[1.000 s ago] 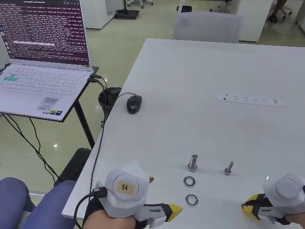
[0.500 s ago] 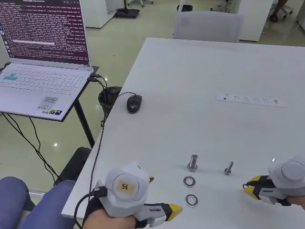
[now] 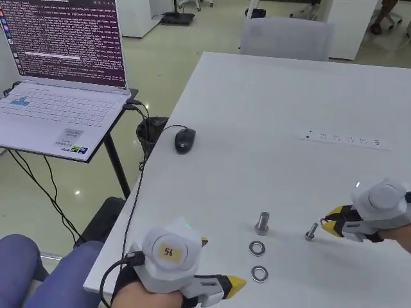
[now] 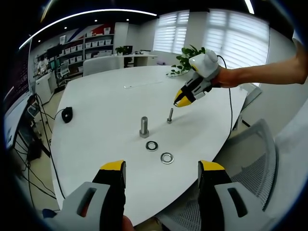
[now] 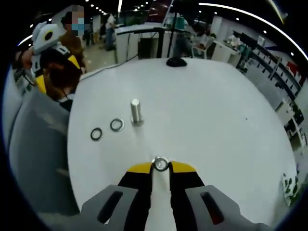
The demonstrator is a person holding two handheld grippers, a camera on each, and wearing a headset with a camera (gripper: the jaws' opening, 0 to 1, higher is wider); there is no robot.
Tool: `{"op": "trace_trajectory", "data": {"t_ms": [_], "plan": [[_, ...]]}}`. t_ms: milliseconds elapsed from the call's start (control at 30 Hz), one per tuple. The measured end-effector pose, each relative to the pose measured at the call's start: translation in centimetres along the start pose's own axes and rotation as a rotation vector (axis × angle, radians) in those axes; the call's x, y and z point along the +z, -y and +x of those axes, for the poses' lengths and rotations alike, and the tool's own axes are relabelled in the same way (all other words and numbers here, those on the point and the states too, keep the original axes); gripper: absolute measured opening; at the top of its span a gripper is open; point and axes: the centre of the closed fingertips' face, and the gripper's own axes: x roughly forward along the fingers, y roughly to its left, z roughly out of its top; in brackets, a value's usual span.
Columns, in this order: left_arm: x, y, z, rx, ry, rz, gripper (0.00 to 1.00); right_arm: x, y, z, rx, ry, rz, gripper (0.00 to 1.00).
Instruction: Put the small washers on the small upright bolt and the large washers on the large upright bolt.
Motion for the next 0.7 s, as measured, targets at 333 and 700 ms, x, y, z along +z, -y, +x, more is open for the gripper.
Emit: {"op": "trace_trajectory", "data": {"t_ms": [333, 700], "plan": [[-0.2, -0.4, -0.2, 0.01, 0.001, -0.011, 0.6, -0.1, -0.7, 1.1, 0.033, -0.034, -0.039, 0.14], [-0.3, -0.6, -0.3, 0.012, 0.0, -0.014, 0.6, -0.5, -0.7, 1.6, 0.039, -0.051, -0.049, 0.14]]}}
